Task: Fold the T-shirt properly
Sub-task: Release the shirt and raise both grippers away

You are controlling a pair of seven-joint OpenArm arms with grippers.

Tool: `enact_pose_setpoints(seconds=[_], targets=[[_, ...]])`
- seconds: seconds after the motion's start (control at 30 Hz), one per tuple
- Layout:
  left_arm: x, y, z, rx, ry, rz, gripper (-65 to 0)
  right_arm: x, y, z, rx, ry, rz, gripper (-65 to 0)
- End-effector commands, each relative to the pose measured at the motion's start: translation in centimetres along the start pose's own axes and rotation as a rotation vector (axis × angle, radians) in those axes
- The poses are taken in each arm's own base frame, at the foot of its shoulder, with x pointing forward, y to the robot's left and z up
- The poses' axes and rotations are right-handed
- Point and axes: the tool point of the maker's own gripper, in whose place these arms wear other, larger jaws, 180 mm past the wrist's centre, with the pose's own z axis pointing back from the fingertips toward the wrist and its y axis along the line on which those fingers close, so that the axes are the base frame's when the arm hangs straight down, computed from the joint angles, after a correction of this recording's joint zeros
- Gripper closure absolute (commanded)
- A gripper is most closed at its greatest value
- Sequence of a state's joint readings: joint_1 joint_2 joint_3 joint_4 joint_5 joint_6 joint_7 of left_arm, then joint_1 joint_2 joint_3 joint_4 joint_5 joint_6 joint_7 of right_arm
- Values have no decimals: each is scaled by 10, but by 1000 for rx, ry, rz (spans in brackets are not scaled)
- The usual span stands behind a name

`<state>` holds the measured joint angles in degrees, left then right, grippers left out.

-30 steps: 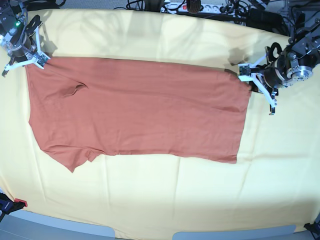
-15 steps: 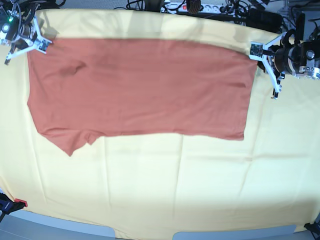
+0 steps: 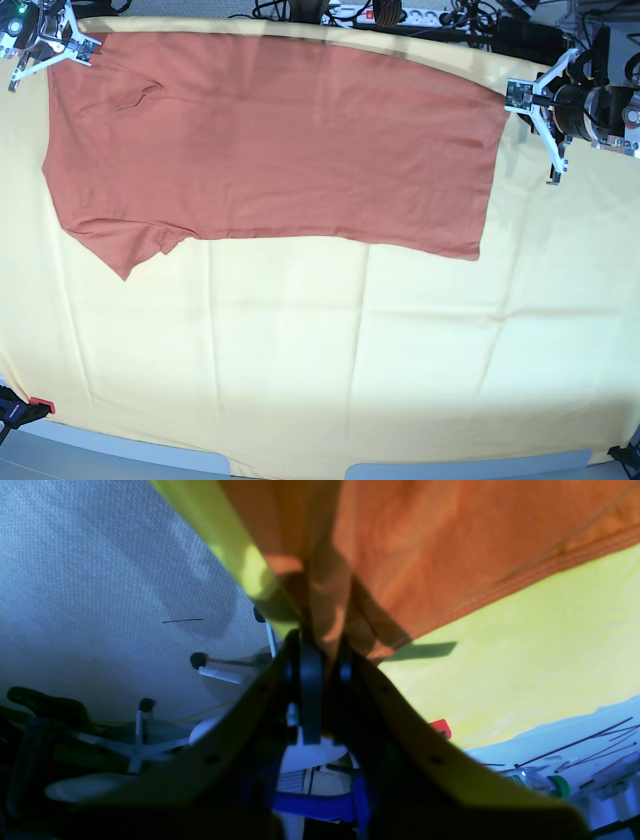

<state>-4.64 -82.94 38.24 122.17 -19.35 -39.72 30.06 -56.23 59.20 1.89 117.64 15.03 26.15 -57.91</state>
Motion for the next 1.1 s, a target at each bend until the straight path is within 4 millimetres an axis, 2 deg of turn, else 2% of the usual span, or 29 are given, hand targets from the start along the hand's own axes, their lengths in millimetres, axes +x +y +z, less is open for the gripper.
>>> enact_pose_setpoints(seconds=[0.0,0.1,0.13,0.23,0.3,0.43,0.6,0.7,0.83,0.97,1.03,1.07], targets=[[-5,1,9,1,21,5,0,-6,-5,3,-14,30,21,0],[-9,-8,11,-46,40,75,0,-6,-5,3,-14,30,20,-9],[-11,-11,12,-64,54,98,-14,-6,-5,3,-14,30,20,-66],[-17,-19,14,-98,101,125,-113,-9,-5,3,-12,44,23,-276],[-21,-20,16,-100,137,112,-154,-8,-3,3,-6,43,37,-366],[-23,-20,16,-95,156,98,-183,3,-4,12,-22,12,59,-373],[-28,-12,21,-60,188,69,-183,30,-9,38,-85,-56,76,-373],[-32,-4,31,-30,212,58,-183,36,-23,52,-162,-78,68,-373],[-37,8,41,11,235,57,-183,25,-46,68,-251,-62,25,-373],[-36,19,47,50,233,53,-183,2,-68,82,-329,-10,-32,-373],[-34,26,50,76,223,52,-211,-8,-83,90,-386,2,-83,-373],[-34,36,53,131,221,82,-237,-12,-91,96,-417,2,-110,-373]])
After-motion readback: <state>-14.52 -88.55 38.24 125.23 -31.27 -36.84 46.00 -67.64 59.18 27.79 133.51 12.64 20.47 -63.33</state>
